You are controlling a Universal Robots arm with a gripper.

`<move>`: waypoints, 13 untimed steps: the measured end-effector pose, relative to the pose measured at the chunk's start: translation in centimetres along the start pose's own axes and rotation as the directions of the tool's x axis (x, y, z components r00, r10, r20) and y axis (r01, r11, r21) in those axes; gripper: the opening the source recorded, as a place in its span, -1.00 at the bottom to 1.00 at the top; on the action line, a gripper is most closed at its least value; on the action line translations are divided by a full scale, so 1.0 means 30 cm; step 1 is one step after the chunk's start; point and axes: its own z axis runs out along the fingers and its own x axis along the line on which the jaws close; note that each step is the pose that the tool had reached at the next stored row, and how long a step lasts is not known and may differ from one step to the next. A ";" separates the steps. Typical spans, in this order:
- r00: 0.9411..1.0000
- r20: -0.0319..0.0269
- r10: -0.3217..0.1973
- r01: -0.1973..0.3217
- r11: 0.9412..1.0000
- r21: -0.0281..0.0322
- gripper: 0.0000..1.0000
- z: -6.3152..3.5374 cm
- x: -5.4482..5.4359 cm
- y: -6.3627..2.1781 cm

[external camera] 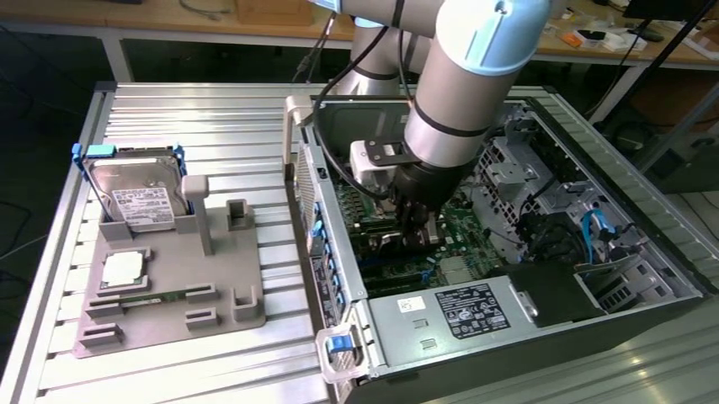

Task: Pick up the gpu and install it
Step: 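Insert the gpu into the slot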

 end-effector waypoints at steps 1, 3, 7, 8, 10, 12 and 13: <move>1.000 0.000 0.000 0.000 1.000 0.000 -0.46 0.001 0.000 0.000; 1.000 0.000 0.000 0.000 1.000 0.000 -0.46 0.004 0.000 0.000; 1.000 0.000 0.000 0.000 1.000 0.000 -0.46 0.011 0.000 0.000; 1.000 0.000 0.000 0.000 1.000 0.000 -0.46 0.012 0.001 0.001; 1.000 0.000 0.000 0.000 1.000 0.000 -0.46 0.013 0.001 0.001; 1.000 0.000 0.000 0.000 1.000 0.000 -0.46 0.014 0.000 0.001; 1.000 0.000 0.000 0.000 1.000 0.000 -0.46 0.014 0.000 0.001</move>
